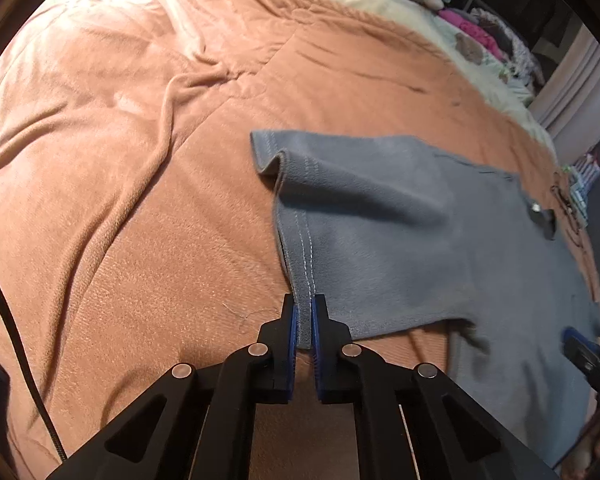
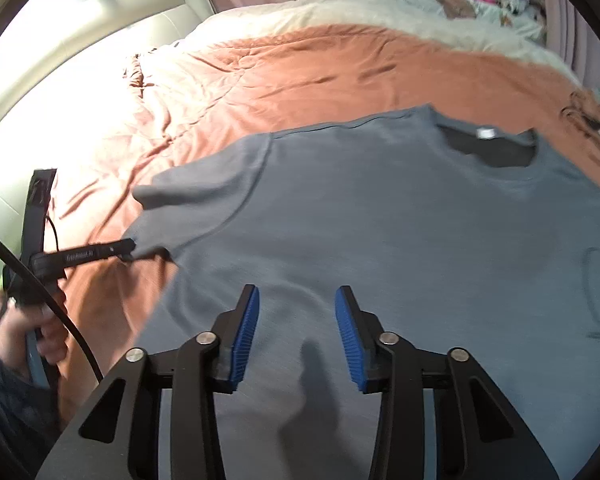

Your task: Fold small clothes

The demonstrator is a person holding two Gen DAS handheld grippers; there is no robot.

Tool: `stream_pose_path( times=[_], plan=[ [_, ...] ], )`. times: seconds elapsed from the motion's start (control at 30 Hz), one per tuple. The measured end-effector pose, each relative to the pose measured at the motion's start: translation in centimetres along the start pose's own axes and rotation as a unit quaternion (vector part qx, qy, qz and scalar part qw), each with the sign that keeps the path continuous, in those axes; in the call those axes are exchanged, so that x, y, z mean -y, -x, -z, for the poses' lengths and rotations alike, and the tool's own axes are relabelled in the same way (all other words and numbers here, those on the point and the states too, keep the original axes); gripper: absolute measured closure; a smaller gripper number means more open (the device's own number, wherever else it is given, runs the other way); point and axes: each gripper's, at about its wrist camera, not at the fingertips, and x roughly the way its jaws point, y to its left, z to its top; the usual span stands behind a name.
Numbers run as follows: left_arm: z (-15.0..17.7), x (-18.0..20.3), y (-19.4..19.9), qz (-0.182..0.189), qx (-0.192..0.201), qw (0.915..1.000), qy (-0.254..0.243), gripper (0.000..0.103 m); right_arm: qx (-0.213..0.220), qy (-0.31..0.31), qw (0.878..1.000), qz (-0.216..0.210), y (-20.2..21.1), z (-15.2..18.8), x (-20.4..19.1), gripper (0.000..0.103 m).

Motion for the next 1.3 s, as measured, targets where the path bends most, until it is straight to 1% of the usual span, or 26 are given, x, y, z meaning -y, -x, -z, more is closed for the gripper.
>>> stream_pose_path(
  times=[0.03, 0.17, 0.37, 0.43, 0.6, 0.7, 0.83, 0.97, 1.03, 1.13, 1.17, 1.2, 1.23, 1.27, 1.3],
  plan=[
    [0.0, 0.0, 0.6, 0.007, 0.004, 1.0000, 0.002, 0.096, -0.004, -0.006, 1.000, -0.013, -0.7, -0.4, -0.2, 0.073],
    [-0.6, 0.7, 2.7, 0.021, 0.021, 0.9996, -0.002, 0.096, -0.016, -0.029, 0.998, -0.045, -3.2, -1.6, -0.7, 0.073],
    [-2.0, 2.3, 5.2, 0.029, 0.039, 0.9987, -0.016, 0.096, -0.031, -0.049, 0.996, -0.070, -6.8, -3.0, -1.7, 0.073],
    [-2.5, 2.7, 5.7, 0.027, 0.043, 0.9985, -0.023, 0.096, -0.037, -0.052, 0.995, -0.074, -7.9, -3.4, -2.3, 0.079],
    [-3.5, 3.6, 6.5, 0.027, 0.047, 0.9979, -0.035, 0.097, -0.046, -0.075, 0.992, -0.093, -9.9, -4.1, -2.6, 0.081],
    [-4.0, 4.3, 6.5, 0.030, 0.046, 0.9977, -0.040, 0.097, -0.062, -0.098, 0.987, -0.106, -12.5, -4.2, -2.7, 0.081],
    [-4.5, 5.3, 6.4, 0.038, 0.042, 0.9974, -0.043, 0.097, -0.071, -0.106, 0.986, -0.110, -14.6, -4.4, -3.2, 0.081],
    [-4.5, 7.1, 6.8, 0.052, 0.043, 0.9963, -0.054, 0.097, -0.068, -0.120, 0.982, -0.130, -14.1, -4.9, -2.5, 0.081],
    [-4.6, 7.9, 6.9, 0.058, 0.043, 0.9956, -0.060, 0.097, -0.061, -0.124, 0.981, -0.135, -13.5, -5.0, -1.7, 0.081],
    [-4.3, 9.5, 7.0, 0.073, 0.039, 0.9944, -0.065, 0.097, -0.063, -0.138, 0.978, -0.143, -12.3, -4.9, -0.3, 0.081],
    [-4.2, 9.9, 7.0, 0.077, 0.038, 0.9941, -0.067, 0.097, -0.060, -0.138, 0.978, -0.143, -11.7, -4.8, 0.1, 0.080],
    [-4.0, 10.4, 7.1, 0.080, 0.037, 0.9936, -0.070, 0.097, -0.057, -0.135, 0.979, -0.138, -11.1, -4.8, 0.5, 0.076],
    [-3.7, 11.0, 7.1, 0.084, 0.035, 0.9931, -0.074, 0.097, -0.054, -0.131, 0.982, -0.128, -10.5, -4.7, 0.9, 0.066],
    [-3.6, 11.3, 7.0, 0.088, 0.033, 0.9927, -0.075, 0.097, -0.052, -0.130, 0.983, -0.123, -10.1, -4.7, 1.1, 0.060],
    [-3.3, 11.7, 7.0, 0.094, 0.029, 0.9922, -0.076, 0.097, -0.047, -0.128, 0.984, -0.117, -9.4, -4.6, 1.6, 0.053]
  ],
)
